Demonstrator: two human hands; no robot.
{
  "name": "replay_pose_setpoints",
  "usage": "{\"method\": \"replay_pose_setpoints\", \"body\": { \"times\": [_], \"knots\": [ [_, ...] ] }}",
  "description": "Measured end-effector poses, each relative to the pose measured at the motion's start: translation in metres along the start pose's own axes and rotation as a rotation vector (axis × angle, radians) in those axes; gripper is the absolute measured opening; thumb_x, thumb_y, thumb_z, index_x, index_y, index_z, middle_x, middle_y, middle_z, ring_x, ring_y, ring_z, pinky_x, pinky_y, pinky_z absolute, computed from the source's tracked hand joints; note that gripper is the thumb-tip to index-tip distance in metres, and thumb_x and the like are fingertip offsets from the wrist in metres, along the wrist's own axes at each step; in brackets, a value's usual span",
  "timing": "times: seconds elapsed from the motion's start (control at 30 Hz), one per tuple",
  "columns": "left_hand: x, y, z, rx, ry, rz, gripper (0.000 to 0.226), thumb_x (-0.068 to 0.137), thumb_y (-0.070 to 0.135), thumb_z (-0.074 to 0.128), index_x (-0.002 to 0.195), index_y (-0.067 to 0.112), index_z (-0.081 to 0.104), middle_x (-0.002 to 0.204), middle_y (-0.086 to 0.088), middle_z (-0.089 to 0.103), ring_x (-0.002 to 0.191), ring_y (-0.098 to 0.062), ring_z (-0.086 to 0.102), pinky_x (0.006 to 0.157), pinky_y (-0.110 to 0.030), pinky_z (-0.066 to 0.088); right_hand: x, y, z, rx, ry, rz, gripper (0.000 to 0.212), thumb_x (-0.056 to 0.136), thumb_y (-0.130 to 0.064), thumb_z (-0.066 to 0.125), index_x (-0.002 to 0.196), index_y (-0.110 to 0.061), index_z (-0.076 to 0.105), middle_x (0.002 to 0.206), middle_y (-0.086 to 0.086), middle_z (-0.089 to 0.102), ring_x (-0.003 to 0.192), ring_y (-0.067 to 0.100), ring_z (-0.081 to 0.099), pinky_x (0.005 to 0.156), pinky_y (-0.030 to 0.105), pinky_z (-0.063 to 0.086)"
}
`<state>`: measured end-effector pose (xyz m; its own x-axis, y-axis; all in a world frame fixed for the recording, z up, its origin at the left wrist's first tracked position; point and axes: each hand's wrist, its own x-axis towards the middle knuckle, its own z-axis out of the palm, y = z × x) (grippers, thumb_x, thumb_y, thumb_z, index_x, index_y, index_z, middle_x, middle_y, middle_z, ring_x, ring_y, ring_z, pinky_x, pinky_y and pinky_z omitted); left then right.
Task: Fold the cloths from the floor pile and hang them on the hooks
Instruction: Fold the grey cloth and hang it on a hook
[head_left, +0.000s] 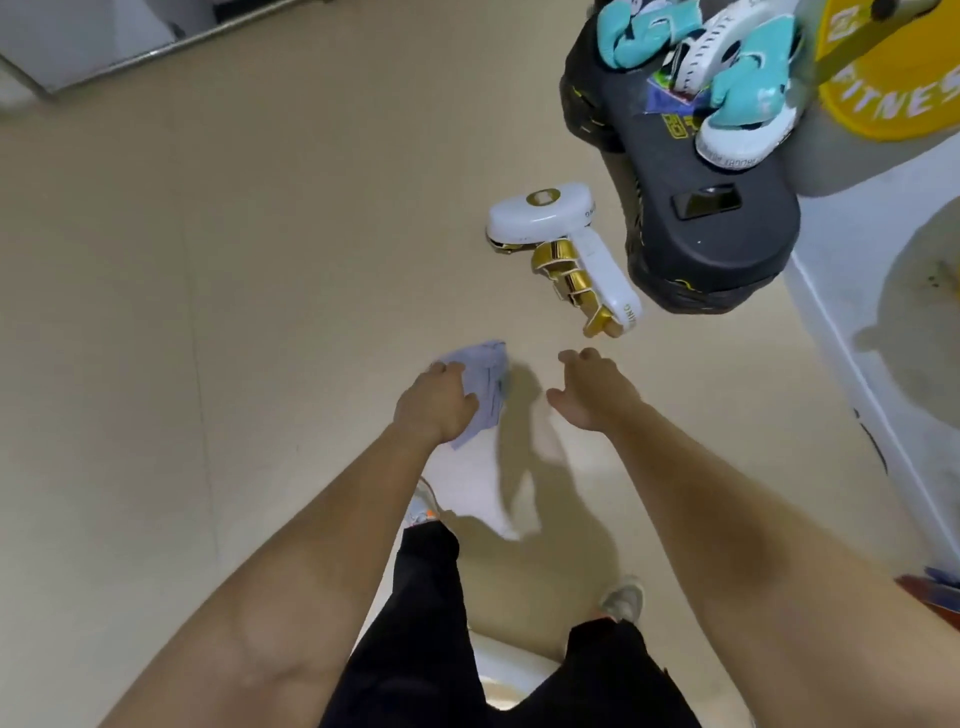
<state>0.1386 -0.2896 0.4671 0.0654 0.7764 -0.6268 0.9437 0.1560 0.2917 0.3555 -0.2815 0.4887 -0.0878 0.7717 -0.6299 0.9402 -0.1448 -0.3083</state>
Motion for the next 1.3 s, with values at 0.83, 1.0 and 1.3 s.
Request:
{"method": "replay_pose_setpoints", "body": {
  "times": [0.83,1.0,1.3],
  "knots": [
    [0.532,-0.221,0.333,-0.281,-0.069,-0.158,0.037,0.094,0.035,0.060,0.124,0.013,0.054,0.123,-0.007,0.057,0.113,-0.028,0.055,0.092,-0.041,0.050,0.613,0.054,0.371,-0.195,-0.152,-0.106,0.061,0.094,-0.019,0.052,0.151,-0.023,0.031,0.151,0.010,0.032,0.130,0.038,0.038,0.099,0.048,0.044],
    [0.580,-0.213,0.388,-0.195,0.098,-0.172,0.036,0.094,0.042,0.056,0.119,0.016,0.053,0.119,-0.008,0.053,0.104,-0.027,0.052,0.084,-0.039,0.051,0.663,0.082,0.418,-0.362,-0.044,-0.215,0.056,0.093,-0.033,0.058,0.144,-0.022,0.039,0.146,0.013,0.035,0.123,0.041,0.040,0.092,0.049,0.045],
    [0.532,-0.204,0.332,-0.428,0.155,-0.183,0.033,0.102,0.028,0.044,0.079,0.011,0.060,0.071,-0.005,0.063,0.067,-0.025,0.057,0.066,-0.048,0.049,0.616,0.068,0.360,-0.237,-0.016,-0.246,0.020,0.097,-0.029,0.048,0.096,-0.020,0.067,0.094,0.007,0.069,0.092,0.032,0.062,0.070,0.034,0.033]
  ]
}}
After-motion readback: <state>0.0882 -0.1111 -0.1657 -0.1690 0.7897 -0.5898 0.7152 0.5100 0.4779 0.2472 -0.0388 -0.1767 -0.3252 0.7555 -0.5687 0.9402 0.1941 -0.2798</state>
